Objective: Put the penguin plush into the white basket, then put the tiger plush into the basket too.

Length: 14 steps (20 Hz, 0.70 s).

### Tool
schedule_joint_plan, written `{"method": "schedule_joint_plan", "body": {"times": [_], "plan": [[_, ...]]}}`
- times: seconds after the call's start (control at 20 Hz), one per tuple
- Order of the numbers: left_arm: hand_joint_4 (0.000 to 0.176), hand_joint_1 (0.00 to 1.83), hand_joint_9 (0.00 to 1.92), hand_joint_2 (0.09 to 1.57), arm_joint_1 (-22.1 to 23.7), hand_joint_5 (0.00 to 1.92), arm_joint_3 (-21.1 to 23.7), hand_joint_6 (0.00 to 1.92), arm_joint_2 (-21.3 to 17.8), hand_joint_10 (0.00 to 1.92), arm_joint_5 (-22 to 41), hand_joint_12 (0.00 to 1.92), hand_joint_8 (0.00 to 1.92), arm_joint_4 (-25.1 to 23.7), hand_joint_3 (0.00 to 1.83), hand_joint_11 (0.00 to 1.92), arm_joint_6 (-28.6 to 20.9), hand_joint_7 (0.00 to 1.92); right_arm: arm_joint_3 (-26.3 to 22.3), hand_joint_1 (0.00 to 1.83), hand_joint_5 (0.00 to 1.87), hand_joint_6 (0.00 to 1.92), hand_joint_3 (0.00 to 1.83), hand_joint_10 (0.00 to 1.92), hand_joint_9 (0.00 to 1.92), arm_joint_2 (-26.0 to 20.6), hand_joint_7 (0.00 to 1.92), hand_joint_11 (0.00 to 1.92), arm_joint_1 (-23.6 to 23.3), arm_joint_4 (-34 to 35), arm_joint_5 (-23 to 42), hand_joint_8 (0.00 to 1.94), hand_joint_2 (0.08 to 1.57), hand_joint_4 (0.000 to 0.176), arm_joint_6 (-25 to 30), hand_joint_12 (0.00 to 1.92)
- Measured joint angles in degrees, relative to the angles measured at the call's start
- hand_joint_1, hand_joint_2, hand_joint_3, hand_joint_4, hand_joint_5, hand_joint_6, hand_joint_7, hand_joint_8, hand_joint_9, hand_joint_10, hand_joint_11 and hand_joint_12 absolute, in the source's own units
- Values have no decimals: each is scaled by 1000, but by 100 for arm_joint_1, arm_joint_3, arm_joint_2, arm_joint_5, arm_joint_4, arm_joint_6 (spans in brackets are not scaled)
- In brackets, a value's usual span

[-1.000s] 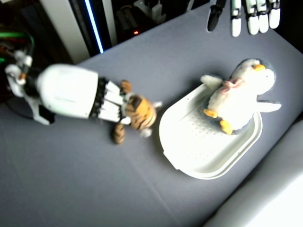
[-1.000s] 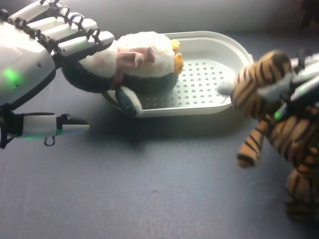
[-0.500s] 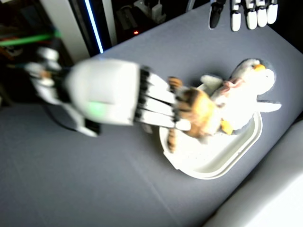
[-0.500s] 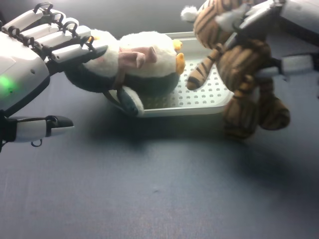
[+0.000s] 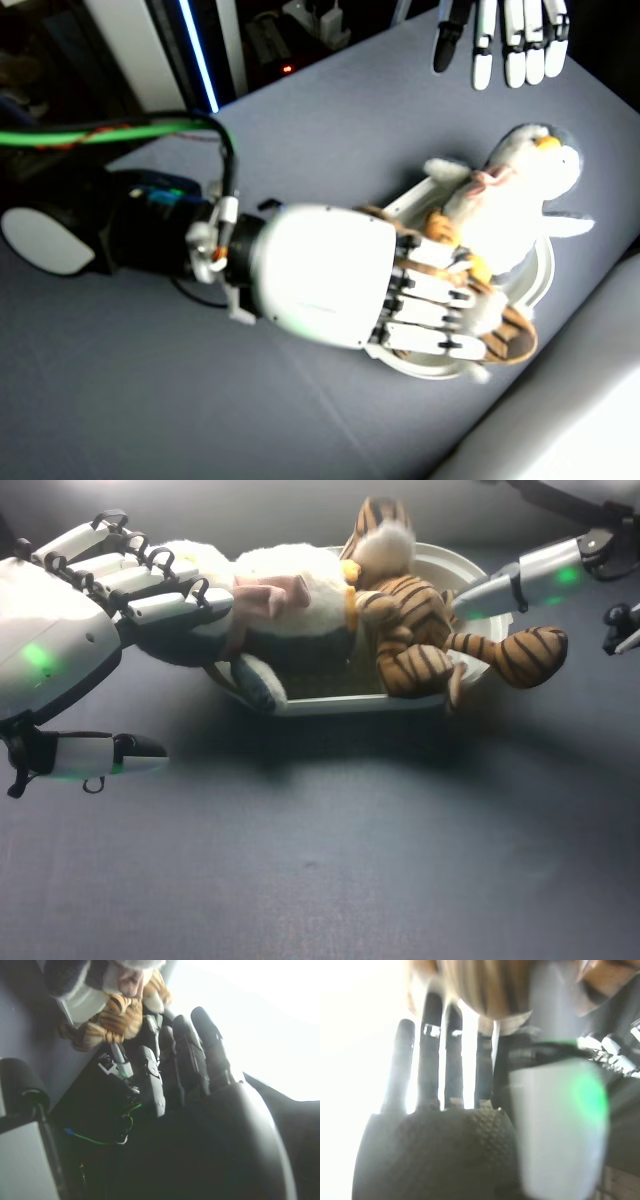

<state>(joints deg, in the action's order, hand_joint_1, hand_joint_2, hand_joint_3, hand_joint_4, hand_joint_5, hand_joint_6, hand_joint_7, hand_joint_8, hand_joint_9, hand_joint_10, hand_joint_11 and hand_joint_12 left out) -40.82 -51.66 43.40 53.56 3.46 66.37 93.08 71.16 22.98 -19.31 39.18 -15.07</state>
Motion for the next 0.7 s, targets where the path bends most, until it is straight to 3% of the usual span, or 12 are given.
{"method": "schedule_joint_plan", "body": {"times": [0.1, 0.15, 0.2, 0.3, 0.35, 0.4, 0.45, 0.55, 0.6, 0.65, 0.7], "plan": [[88, 953, 311, 899, -68, 367, 0, 0, -7, 4, 28, 705, 1, 24, 4, 0, -66, 343, -184, 634, 0, 0, 7, 0, 0, -46, 0, 3, 4, -22, 149, 0, 872, 176, 155, 19], [82, 968, 263, 908, -116, 354, 2, 1, -17, 4, 90, 573, 1, 46, 3, 0, -68, 318, -367, 659, 0, 0, 0, 0, 0, -188, 0, 0, 85, -48, 369, 0, 855, 176, 310, 0], [82, 968, 263, 908, -188, 354, 13, 1, -57, 4, 190, 573, 1, 28, 3, 0, -179, 318, -520, 659, 0, 0, 0, 0, 0, -326, 0, 0, 166, -116, 619, 0, 855, 176, 389, 0], [66, 1004, 202, 917, -352, 351, 33, 3, -219, 12, 400, 340, 2, 63, 2, 0, -455, 305, -931, 638, 0, 0, 0, 0, 0, -861, 0, 0, 396, -155, 1086, 0, 857, 176, 433, 0], [67, 991, 187, 931, -507, 349, 31, 1, -280, 4, 625, 274, 1, 177, 4, 0, -463, 293, -1137, 644, 0, 0, 1, 0, 0, -1176, 0, 0, 566, -85, 1370, 0, 861, 176, 433, 0], [49, 1003, 148, 959, -706, 332, 31, 1, -310, 0, 890, 203, 0, 326, 7, 0, -822, 254, -1410, 756, 6, 2, 5, 0, 0, -1473, 0, 0, 859, 236, 1773, 0, 878, 176, 352, 0], [49, 1003, 148, 959, -857, 332, 31, 1, -310, 0, 1082, 203, 0, 363, 7, 0, -815, 254, -1596, 756, 6, 2, 5, 0, 0, -1633, 0, 0, 1139, 459, 2092, 0, 878, 176, 251, 0], [111, 928, 103, 955, -1281, 265, 44, 0, -328, 0, 1443, 232, 0, 374, 3, 40, -1497, 190, -1963, 811, 28, 9, 9, 0, 0, -1834, 19, 0, 1725, 619, 2601, 7, 897, 176, -20, 0], [120, 889, 131, 963, -1451, 239, 44, 0, -328, 4, 1596, 345, 0, 361, 0, 25, -1572, 182, -2124, 864, 37, 10, 11, 0, 0, -1875, 28, 0, 1899, 608, 2721, 9, 909, 136, -81, 0], [120, 877, 142, 958, -1639, 223, 44, 1, -328, 0, 1814, 443, 1, 411, 3, 4, -1585, 172, -2304, 898, 52, 13, 12, 0, 0, -1937, 41, 0, 2022, 560, 2837, 12, 919, 111, -214, 0], [152, 821, 125, 949, -1853, 151, 44, 1, -328, 1, 2052, 321, 2, 573, 1, 0, -1886, 100, -2498, 905, 97, 8, 13, 0, 0, -2050, 75, 0, 2188, 535, 3040, 6, 969, 120, -389, 0]]}}
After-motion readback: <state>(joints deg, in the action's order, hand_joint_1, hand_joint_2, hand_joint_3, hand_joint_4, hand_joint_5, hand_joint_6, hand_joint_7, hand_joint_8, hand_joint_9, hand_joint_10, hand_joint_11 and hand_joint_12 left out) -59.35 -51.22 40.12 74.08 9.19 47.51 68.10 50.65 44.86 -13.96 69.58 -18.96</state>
